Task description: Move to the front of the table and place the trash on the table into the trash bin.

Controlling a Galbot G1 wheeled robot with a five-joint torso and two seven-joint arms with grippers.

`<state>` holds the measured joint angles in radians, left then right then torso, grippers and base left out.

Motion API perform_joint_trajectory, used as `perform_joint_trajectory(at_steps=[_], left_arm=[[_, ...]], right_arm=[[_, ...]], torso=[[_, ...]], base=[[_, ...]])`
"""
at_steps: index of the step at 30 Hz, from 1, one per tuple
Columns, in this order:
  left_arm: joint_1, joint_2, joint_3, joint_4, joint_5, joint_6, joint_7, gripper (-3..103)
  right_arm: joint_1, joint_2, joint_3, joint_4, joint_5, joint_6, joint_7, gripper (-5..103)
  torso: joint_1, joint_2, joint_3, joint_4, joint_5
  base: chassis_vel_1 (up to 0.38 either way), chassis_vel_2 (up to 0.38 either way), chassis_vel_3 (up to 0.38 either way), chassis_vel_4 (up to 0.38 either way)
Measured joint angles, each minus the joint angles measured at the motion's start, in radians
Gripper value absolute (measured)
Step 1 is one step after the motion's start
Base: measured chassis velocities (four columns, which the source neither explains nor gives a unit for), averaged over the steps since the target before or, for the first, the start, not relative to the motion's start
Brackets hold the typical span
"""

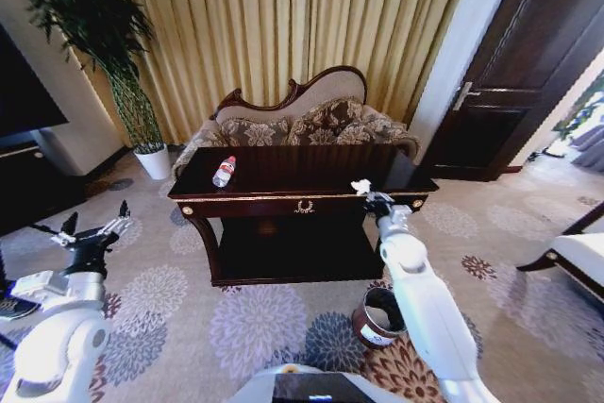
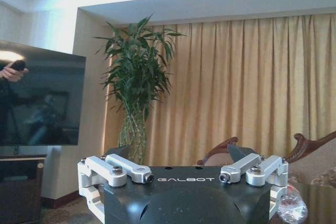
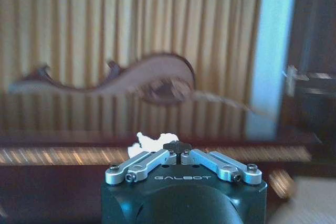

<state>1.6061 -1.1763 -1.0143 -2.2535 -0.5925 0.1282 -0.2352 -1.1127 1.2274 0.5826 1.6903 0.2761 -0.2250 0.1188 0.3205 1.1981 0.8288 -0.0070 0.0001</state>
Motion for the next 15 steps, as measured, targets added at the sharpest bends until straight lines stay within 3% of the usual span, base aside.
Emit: perform_joint_trajectory(at_steps=[5, 10, 15], left_arm=[[-0.009, -0.004, 0.007, 0.009, 0.0, -0.004, 0.012, 100], [-0.018, -0.007, 0.008, 0.037, -0.001, -0.019, 0.028, 100], [-0.019, -0.007, 0.0, 0.046, -0.014, -0.026, 0.033, 100]], right_arm=[[-0.049, 0.008, 0.01, -0.137, -0.008, 0.053, 0.0, 0], [-0.061, 0.049, -0.017, -0.435, -0.057, 0.163, 0.0, 0], [-0.072, 0.062, -0.02, -0.554, -0.068, 0.192, 0.0, 0]], torso=[[0.0, 0.0, 0.0, 0.0005, -0.0001], [0.0, 0.0, 0.0, 0.0005, 0.0002], [0.0, 0.0, 0.0, 0.0005, -0.0003]], base=[[0.0, 0.0, 0.0, 0.0], [0.0, 0.0, 0.0, 0.0], [0.0, 0.0, 0.0, 0.0]])
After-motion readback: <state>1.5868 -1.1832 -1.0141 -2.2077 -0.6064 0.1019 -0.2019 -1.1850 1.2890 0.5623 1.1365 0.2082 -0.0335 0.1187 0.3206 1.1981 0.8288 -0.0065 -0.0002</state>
